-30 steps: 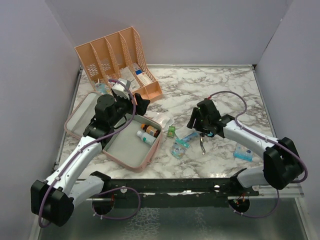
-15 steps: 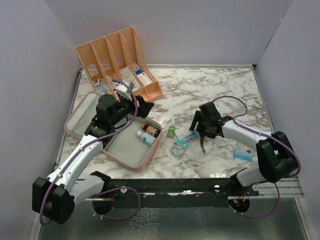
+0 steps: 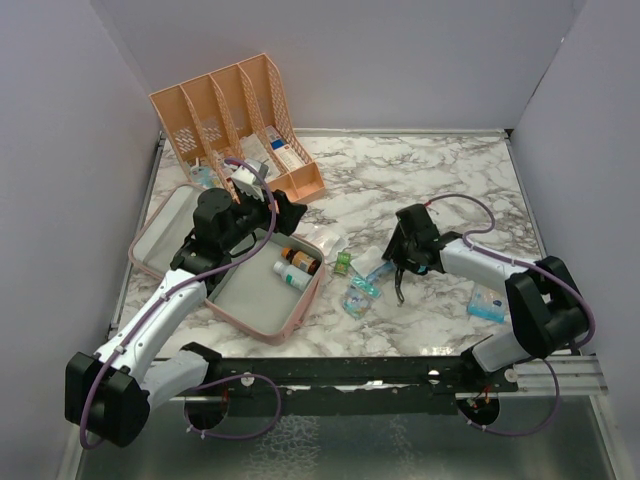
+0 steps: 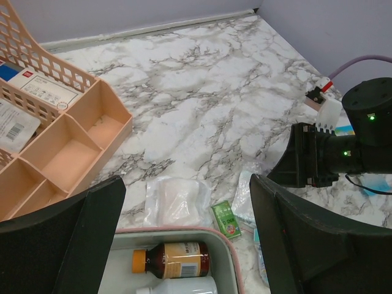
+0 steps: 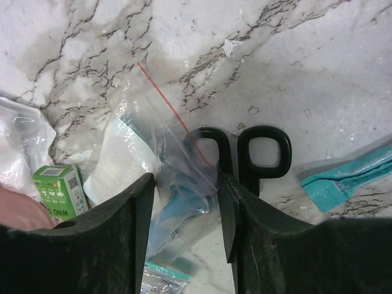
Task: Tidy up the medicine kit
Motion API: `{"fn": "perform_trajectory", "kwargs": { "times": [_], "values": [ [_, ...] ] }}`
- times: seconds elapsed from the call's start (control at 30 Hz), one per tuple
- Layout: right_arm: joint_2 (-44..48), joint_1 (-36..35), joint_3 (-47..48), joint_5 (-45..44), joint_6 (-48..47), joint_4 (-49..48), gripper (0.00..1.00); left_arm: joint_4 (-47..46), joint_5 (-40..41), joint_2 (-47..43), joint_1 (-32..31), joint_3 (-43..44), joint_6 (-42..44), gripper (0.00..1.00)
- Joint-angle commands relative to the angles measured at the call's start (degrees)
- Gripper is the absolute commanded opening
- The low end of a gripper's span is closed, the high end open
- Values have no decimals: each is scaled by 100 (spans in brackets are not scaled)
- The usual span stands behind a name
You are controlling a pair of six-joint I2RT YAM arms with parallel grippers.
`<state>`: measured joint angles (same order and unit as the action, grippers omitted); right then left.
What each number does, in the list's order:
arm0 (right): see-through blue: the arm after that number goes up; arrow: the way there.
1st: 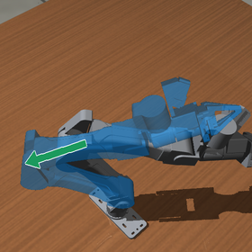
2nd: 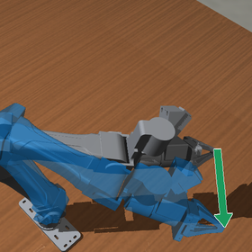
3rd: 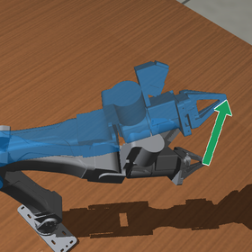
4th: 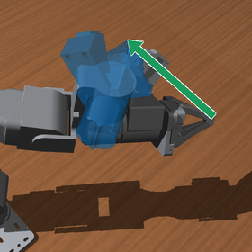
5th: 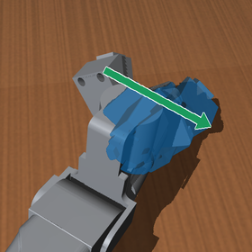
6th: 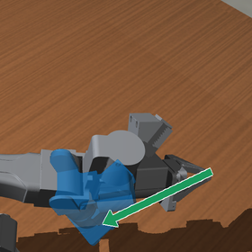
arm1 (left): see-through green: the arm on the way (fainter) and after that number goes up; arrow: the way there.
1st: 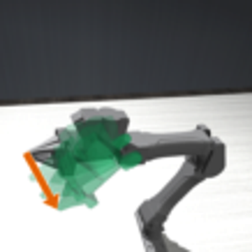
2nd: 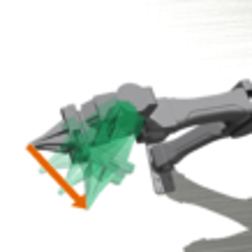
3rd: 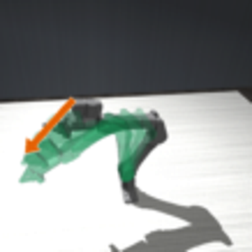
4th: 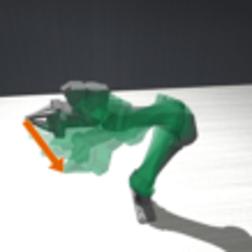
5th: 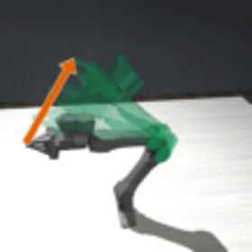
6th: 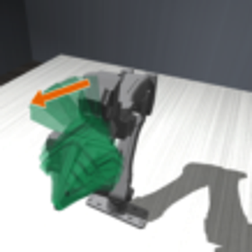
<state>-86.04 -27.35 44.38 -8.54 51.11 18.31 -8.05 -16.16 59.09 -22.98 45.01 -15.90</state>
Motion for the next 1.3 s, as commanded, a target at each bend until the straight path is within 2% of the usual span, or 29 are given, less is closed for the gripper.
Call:
{"fn": "perform_trajectory", "kwargs": {
  "times": [0.0,0.23,0.37,0.47,0.57,0.63,0.77,0.83,0.93,1.03,1.27],
  "values": [
    [-64,22,66,-314,-400,-405,44,-47,147,-49,13,-89,39,86],
    [-69,21,143,-269,-895,-624,39,-54,173,-29,13,-85,35,86],
    [-208,20,208,-284,-1181,-664,49,-33,176,-36,13,-89,45,86],
    [-287,20,251,-218,-1327,-727,49,-38,184,-30,14,-99,43,86],
    [-299,20,231,-113,-1447,-926,43,-30,184,-29,13,-94,43,87],
    [-322,20,249,-138,-1543,-1011,34,-29,192,-21,13,-96,50,86],
    [-415,24,363,-545,-1836,-1088,32,-26,202,-28,13,-105,58,86],
    [-438,20,401,-606,-2088,-1201,27,-23,193,-25,13,-99,50,86],
    [-351,20,443,-45,-2424,-1496,11,-31,160,0,13,-95,19,86],
    [-210,20,445,508,-2452,-1740,2,-34,97,41,13,-88,-73,86],
    [129,20,605,1279,-2545,-1730,1,54,-50,136,13,-11,-340,86]
  ]
}}
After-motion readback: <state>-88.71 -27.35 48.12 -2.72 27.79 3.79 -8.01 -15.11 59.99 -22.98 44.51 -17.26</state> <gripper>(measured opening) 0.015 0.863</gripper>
